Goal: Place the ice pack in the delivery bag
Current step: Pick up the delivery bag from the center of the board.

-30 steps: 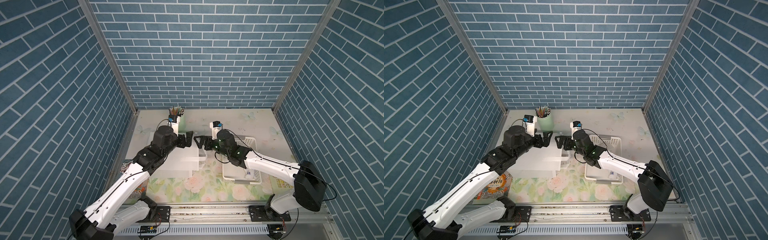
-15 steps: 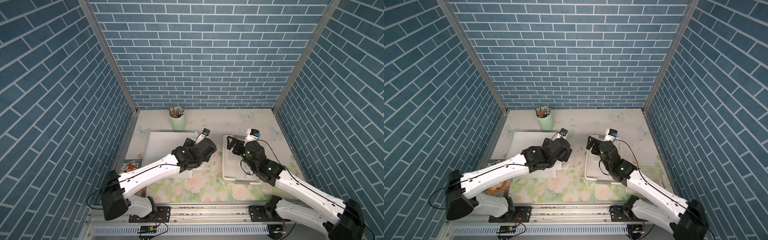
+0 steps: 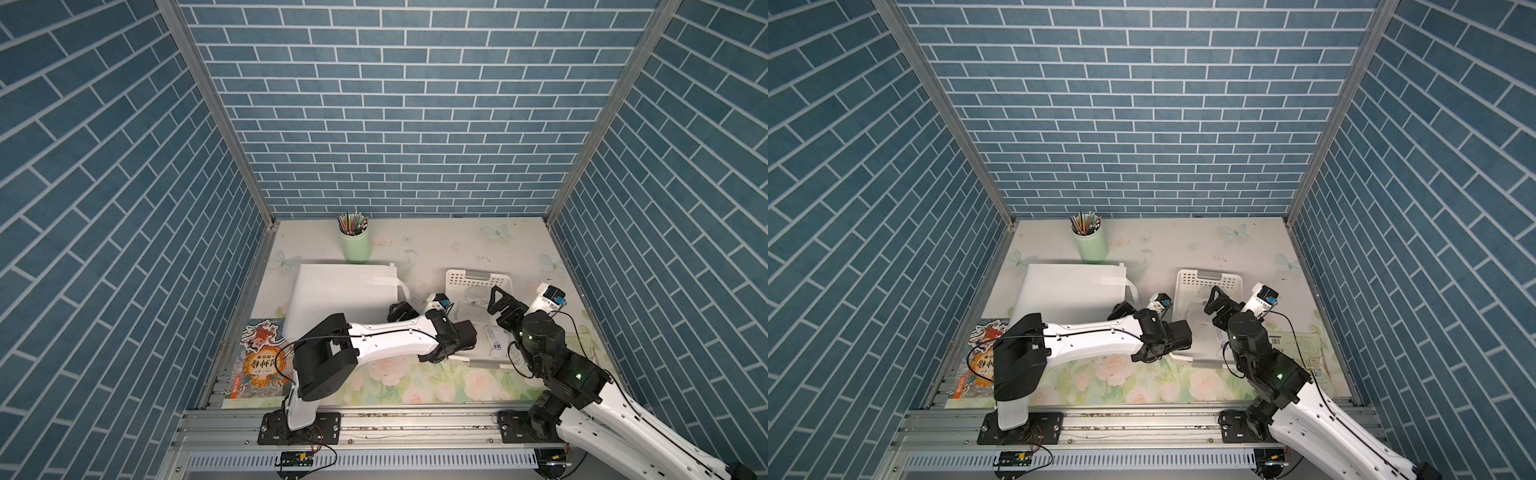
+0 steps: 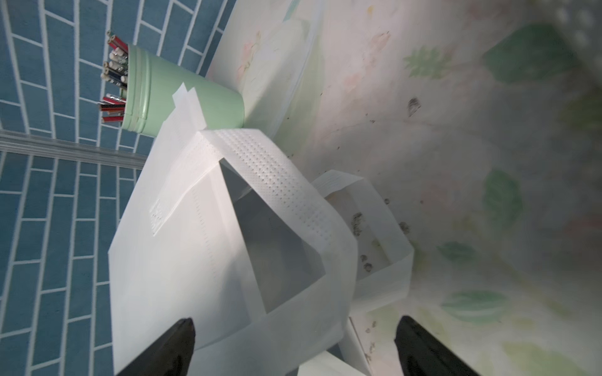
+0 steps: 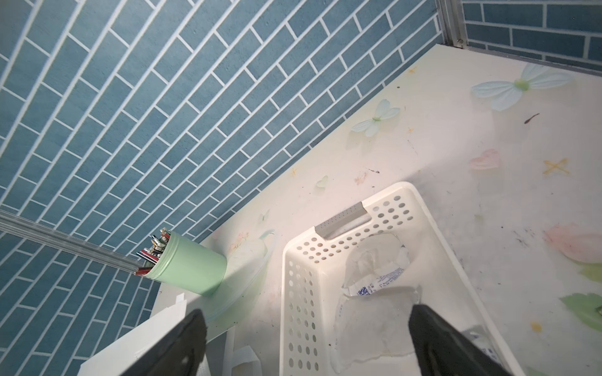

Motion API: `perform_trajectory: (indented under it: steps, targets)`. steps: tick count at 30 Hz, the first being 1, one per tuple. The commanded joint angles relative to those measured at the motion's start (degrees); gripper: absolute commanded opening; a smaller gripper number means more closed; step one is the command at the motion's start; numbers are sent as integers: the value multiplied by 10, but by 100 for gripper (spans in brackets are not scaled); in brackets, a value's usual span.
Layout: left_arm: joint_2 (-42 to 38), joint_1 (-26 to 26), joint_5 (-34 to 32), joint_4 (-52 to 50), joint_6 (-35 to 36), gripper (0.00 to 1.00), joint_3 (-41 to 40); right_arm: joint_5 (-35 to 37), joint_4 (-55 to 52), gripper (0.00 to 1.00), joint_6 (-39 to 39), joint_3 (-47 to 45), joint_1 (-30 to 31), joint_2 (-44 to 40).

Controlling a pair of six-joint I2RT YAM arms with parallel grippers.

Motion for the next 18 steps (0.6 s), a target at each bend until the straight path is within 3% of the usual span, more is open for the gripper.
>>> perform_trajectory:
  steps: [1, 11, 14, 18]
  targets:
    - [21, 6, -59, -89, -66, 100, 12, 5, -12, 100, 13, -8, -1, -1]
    - [18, 37, -70, -92, -74, 98, -15, -17, 5, 100, 18, -18, -2, 2]
    - [14, 40, -66, -93, -65, 80, -17, -23, 6, 100, 21, -20, -1, 6]
    - [7, 44, -66, -93, -56, 43, -16, -25, 6, 100, 22, -20, -1, 8]
